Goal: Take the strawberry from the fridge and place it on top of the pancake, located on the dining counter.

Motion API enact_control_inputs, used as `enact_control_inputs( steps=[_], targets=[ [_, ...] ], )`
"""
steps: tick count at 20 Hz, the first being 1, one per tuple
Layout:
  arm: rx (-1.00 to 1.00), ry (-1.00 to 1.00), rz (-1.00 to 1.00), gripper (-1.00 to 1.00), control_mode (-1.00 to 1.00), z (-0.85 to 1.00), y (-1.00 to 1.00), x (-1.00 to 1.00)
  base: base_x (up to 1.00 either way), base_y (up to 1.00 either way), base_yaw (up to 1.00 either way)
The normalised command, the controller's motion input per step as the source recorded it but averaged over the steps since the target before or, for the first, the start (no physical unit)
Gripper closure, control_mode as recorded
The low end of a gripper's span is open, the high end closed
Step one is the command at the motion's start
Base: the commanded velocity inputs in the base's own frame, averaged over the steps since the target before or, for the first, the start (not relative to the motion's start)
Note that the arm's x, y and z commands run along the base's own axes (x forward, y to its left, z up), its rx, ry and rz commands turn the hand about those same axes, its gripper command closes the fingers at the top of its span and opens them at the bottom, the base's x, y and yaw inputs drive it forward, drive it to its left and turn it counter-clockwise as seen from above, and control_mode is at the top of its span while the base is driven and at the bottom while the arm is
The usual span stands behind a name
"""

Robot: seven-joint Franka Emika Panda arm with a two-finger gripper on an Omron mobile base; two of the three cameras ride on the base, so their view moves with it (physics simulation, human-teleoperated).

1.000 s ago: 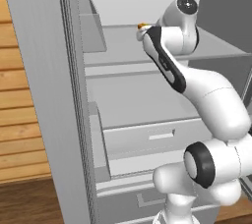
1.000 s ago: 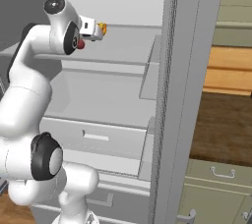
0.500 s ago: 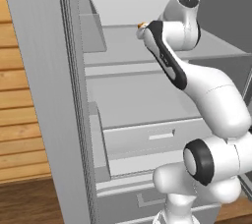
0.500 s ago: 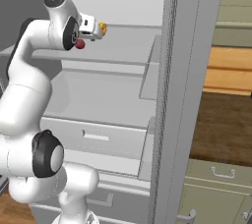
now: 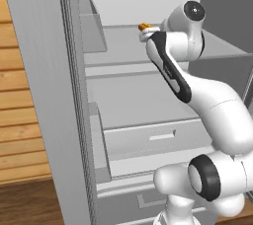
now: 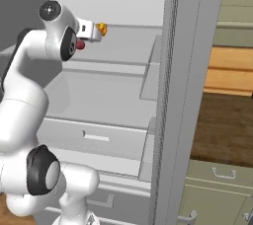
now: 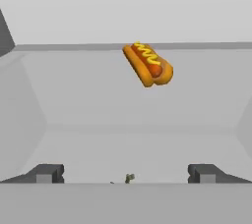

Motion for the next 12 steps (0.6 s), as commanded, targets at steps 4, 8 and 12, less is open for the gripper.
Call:
enact_control_inputs(
  steps=[4,8,12],
  targets=[
    [0.0,0.0,0.0,-1.0,-1.0,0.09,0.0,-0.22,0.0,0.0,0.0],
    [0.0,0.02,0.0,-1.0,-1.0,0.01,0.0,-0.24,0.0,0.0,0.0],
    [0.0,0.03,0.0,-1.0,-1.0,0.0,0.0,-0.07,0.0,0.0,0.0]
  ],
)
